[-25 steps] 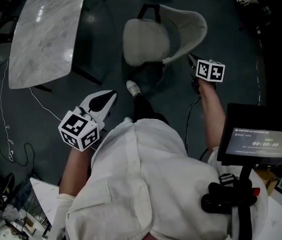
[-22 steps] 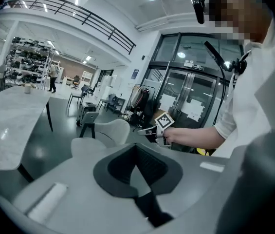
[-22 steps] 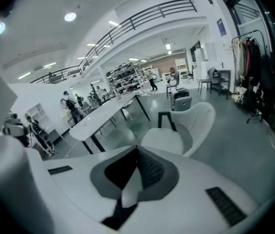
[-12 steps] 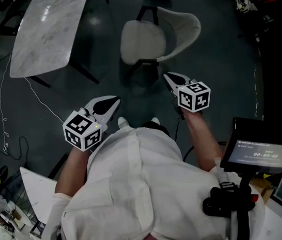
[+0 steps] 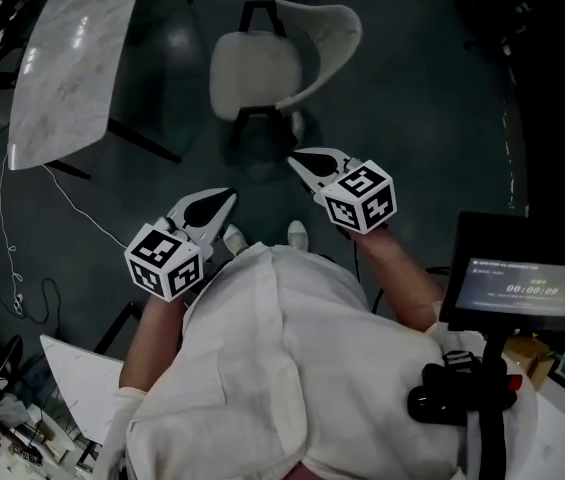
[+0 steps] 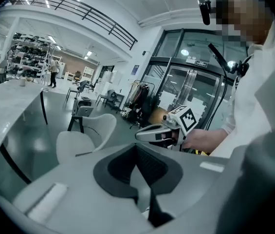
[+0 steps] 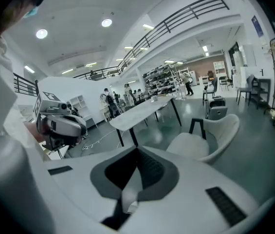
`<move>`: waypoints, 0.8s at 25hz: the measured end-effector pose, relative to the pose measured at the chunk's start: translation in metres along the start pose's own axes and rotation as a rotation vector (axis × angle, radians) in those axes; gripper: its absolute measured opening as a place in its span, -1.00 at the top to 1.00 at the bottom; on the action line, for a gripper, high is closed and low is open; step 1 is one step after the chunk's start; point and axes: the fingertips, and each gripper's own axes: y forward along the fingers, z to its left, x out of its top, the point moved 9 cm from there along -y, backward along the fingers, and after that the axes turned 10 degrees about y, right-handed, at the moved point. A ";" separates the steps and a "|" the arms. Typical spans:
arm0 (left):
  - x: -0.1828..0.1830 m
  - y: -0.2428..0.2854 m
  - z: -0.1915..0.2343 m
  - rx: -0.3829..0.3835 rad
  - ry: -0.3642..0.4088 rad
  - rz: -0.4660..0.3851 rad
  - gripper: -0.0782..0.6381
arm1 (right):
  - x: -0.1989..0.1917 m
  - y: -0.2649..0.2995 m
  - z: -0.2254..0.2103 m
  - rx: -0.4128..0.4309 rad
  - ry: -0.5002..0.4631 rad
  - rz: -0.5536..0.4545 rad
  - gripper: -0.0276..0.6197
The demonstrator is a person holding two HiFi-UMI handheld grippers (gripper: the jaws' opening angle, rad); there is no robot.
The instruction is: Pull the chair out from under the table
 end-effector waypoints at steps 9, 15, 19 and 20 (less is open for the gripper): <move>0.003 0.029 -0.044 0.022 -0.007 -0.005 0.76 | -0.010 -0.043 -0.005 0.063 -0.055 0.005 0.90; 0.000 0.043 -0.071 0.030 -0.012 -0.014 0.76 | -0.020 -0.066 -0.009 0.087 -0.083 0.016 0.90; -0.003 0.051 -0.082 0.032 -0.013 -0.008 0.76 | -0.028 -0.076 -0.010 0.097 -0.093 0.017 0.90; -0.004 0.054 -0.084 0.032 -0.013 -0.006 0.76 | -0.030 -0.077 -0.011 0.100 -0.093 0.017 0.90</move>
